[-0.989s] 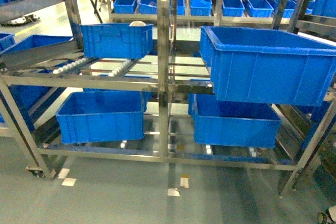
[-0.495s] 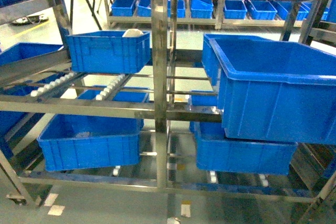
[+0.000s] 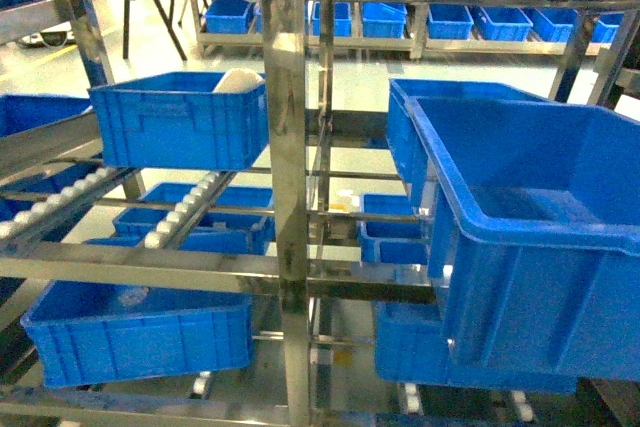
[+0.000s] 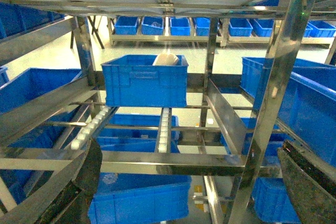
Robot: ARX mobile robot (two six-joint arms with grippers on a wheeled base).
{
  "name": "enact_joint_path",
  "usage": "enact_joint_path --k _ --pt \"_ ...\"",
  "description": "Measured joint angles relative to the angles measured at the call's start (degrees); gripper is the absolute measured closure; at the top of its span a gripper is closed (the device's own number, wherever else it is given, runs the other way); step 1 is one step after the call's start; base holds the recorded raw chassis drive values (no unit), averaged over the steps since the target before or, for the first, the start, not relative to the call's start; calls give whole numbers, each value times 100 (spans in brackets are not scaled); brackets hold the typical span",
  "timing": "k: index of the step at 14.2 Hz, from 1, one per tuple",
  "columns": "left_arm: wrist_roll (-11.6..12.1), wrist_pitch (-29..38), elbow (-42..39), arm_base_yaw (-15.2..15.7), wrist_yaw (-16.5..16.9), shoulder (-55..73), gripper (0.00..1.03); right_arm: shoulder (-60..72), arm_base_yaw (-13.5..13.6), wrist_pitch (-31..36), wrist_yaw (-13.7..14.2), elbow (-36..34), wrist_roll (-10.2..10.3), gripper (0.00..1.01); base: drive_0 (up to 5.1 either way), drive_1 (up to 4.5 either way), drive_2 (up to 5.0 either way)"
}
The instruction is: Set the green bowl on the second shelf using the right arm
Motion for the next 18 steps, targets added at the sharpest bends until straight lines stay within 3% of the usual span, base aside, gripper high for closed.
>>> enact_joint_path --k 7,13,18 --pt "0 17 0 2 7 0 5 2 0 -15 2 -7 0 99 1 433 -432" --pt "0 9 0 2 -2 0 5 -4 -2 -17 -15 -11 -2 99 0 0 0" --pt "0 9 0 2 0 0 5 -186 -223 -1036 -350 -509 -481 99 0 0 0"
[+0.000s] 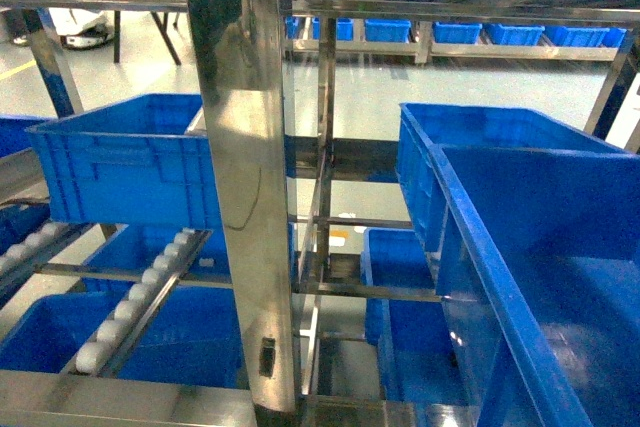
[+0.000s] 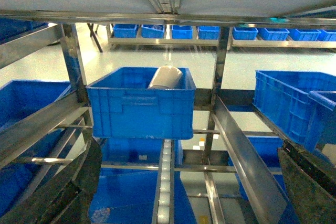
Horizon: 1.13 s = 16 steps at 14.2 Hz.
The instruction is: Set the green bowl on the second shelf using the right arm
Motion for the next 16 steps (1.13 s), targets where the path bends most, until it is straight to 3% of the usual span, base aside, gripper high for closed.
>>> enact_joint_path --k 4,7,12,14,16 --pt "0 2 0 0 0 0 5 483 -546 125 -345 -485 -393 99 0 0 0" --pt "0 2 0 0 0 0 5 1410 -885 986 -605 -702 -645 99 0 0 0" --pt "0 0 0 0 0 0 5 4094 -852 2756 -603 -238 -890 99 0 0 0" --pt "0 2 0 0 0 0 5 5071 -713 3139 -514 245 -953 99 0 0 0" --pt "0 0 0 0 2 0 5 5993 -632 3069 -483 763 -1130 99 0 0 0"
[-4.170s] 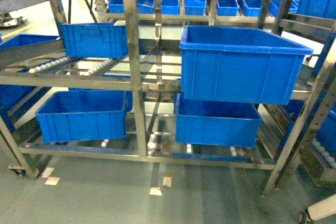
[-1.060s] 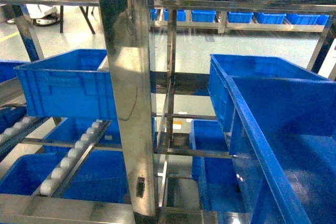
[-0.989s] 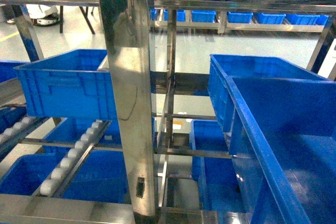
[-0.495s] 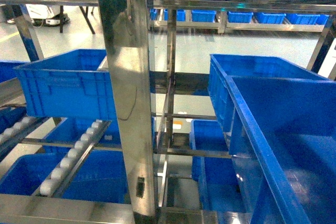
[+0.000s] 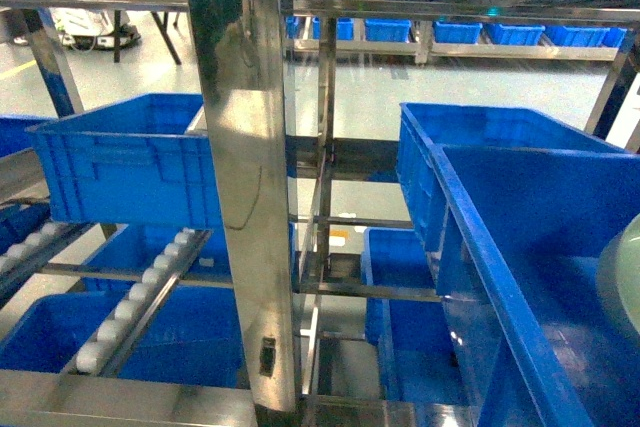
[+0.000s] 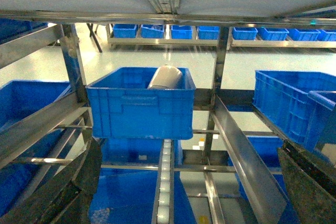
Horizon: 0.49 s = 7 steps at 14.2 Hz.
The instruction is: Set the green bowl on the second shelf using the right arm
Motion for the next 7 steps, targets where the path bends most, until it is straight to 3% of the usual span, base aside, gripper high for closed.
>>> enact_joint_path --k 4,6,7 --pt "0 0 0 0 -2 0 5 1637 28 -426 72 1185 -166 99 0 0 0" --pt "0 0 0 0 -2 0 5 2020 -11 -1025 -81 1711 -216 99 0 0 0" --pt "0 0 0 0 -2 0 5 2157 -15 -1309 -85 1895 -337 99 0 0 0"
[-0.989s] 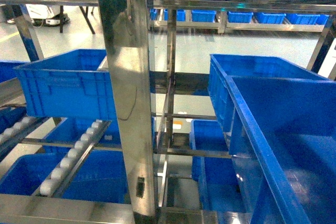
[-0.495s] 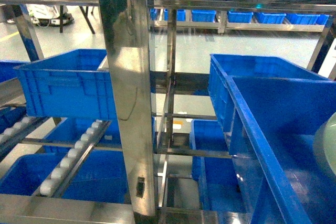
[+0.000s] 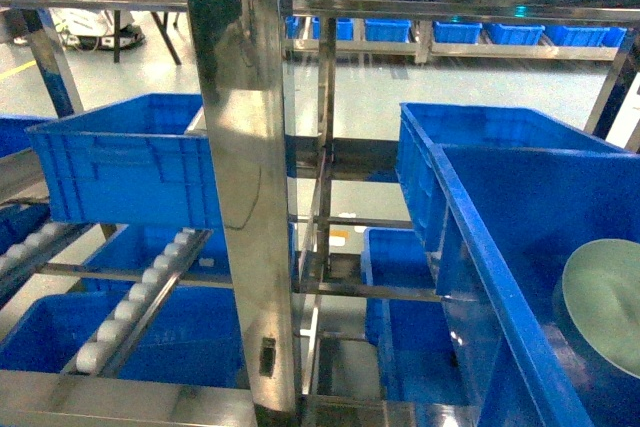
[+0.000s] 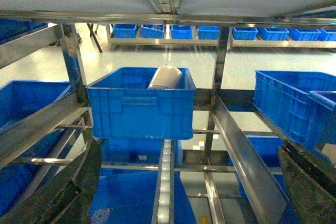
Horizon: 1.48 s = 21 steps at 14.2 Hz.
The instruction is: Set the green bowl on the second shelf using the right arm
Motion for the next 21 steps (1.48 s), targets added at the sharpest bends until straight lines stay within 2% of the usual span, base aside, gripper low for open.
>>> enact_joint_path --k 3,6,7,10,11,12,13,14,15,18,20,21 --pt "0 0 0 0 0 0 5 186 61 -625 -76 387 -317 99 0 0 0" --pt "0 -2 0 0 0 0 5 219 131 -723 85 640 -350 99 0 0 0" --pt "0 0 0 0 0 0 5 219 155 -763 205 636 -372 91 0 0 0" --pt "0 0 0 0 0 0 5 219 164 -511 317 448 -356 54 0 0 0" --pt "0 0 0 0 0 0 5 212 170 -337 334 304 -291 41 0 0 0" --pt "0 0 0 0 0 0 5 35 240 350 404 -107 -55 14 0 0 0" --pt "0 0 0 0 0 0 5 -531 278 1676 776 -741 400 4 0 0 0" --pt "0 0 0 0 -2 0 5 -804 271 2129 1008 -1056 531 3 0 0 0" --pt "0 0 0 0 0 0 5 -1049 269 2428 1099 -1366 546 3 0 0 0" --pt "0 0 0 0 2 0 5 -2002 219 2813 1128 -2369 439 3 0 0 0" --pt "0 0 0 0 0 0 5 -3206 114 2277 1088 -2948 531 3 0 0 0" --pt "0 0 0 0 2 0 5 -4151 22 1674 1038 -3147 732 3 0 0 0"
